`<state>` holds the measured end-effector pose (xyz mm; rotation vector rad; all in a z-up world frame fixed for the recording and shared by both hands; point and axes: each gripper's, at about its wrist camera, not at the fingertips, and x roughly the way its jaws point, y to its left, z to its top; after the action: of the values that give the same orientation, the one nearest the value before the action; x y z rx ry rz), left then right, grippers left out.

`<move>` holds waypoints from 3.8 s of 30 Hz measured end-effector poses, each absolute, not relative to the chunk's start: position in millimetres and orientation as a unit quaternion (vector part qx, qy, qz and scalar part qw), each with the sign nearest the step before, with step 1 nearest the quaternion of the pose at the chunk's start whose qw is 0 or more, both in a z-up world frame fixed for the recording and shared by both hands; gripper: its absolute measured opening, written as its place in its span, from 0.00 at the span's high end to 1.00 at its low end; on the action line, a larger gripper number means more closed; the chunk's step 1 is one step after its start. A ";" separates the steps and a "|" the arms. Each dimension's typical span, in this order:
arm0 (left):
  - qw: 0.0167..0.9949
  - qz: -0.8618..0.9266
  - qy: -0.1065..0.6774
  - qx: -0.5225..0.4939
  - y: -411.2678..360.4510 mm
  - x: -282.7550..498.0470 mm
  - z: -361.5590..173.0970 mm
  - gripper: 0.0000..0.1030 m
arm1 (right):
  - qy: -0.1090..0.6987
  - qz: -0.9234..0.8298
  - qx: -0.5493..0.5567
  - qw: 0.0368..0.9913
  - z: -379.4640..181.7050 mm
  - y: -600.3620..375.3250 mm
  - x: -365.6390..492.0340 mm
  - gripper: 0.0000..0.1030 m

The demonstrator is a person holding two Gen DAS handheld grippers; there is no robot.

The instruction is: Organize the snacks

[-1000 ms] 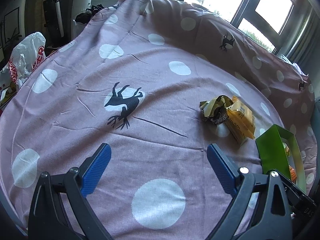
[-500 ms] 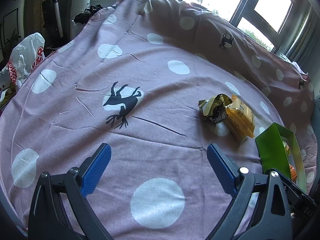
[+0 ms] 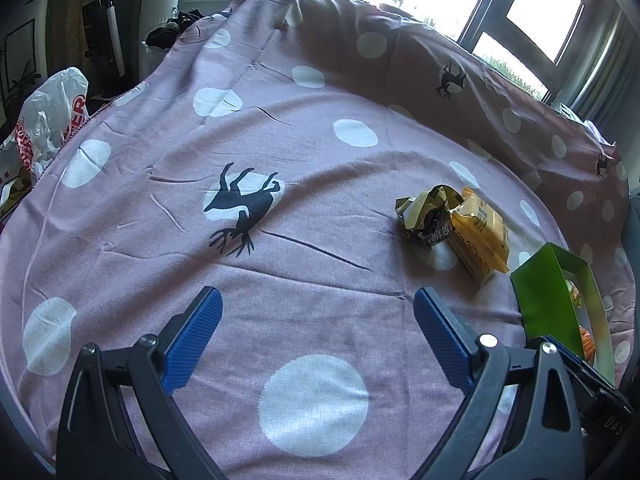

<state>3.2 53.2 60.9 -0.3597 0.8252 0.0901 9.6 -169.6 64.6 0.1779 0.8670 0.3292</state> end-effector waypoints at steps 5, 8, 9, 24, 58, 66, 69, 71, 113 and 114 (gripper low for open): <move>0.899 0.045 0.399 -0.174 52.8 2.9 60.8 0.06 | 0.420 0.158 0.079 0.890 61.7 -167.4 9.6 0.27; 0.899 0.044 0.399 -0.173 52.8 3.0 60.9 0.06 | 0.420 0.161 0.076 0.890 61.1 -165.4 8.9 0.27; 0.900 0.043 0.399 -0.173 52.5 2.9 60.6 0.06 | 0.419 0.161 0.075 0.890 62.0 -163.4 9.0 0.27; 0.901 0.039 0.398 -0.169 49.7 3.4 59.8 0.07 | 0.417 0.157 0.068 0.893 62.3 -162.4 8.4 0.27; 0.882 0.019 0.419 -0.214 66.6 11.3 58.1 0.49 | 0.444 0.104 0.027 0.889 97.5 -139.3 88.8 0.29; 0.879 0.005 0.424 -0.219 66.8 16.7 59.8 0.47 | 0.537 0.043 -0.016 0.842 79.0 -124.2 178.3 0.29; 0.880 0.014 0.429 -0.203 63.5 18.8 58.6 0.47 | 0.546 0.017 -0.011 0.838 64.6 -126.2 187.1 0.29; 0.880 0.016 0.431 -0.198 63.7 18.2 57.8 0.47 | 0.534 -0.001 -0.040 0.844 59.1 -122.5 187.0 0.29; 0.850 -0.324 0.401 -0.106 -133.3 -11.6 133.6 0.43 | 0.371 -0.013 0.142 0.918 141.3 -290.9 -11.2 0.58; 0.849 -0.326 0.402 -0.103 -138.4 -8.3 133.0 0.43 | 0.368 -0.033 0.134 0.919 140.4 -298.4 -10.6 0.58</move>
<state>-8.3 -138.4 133.0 -0.2172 0.8463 -0.6877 -10.6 -298.4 140.4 0.2763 0.7570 -0.0680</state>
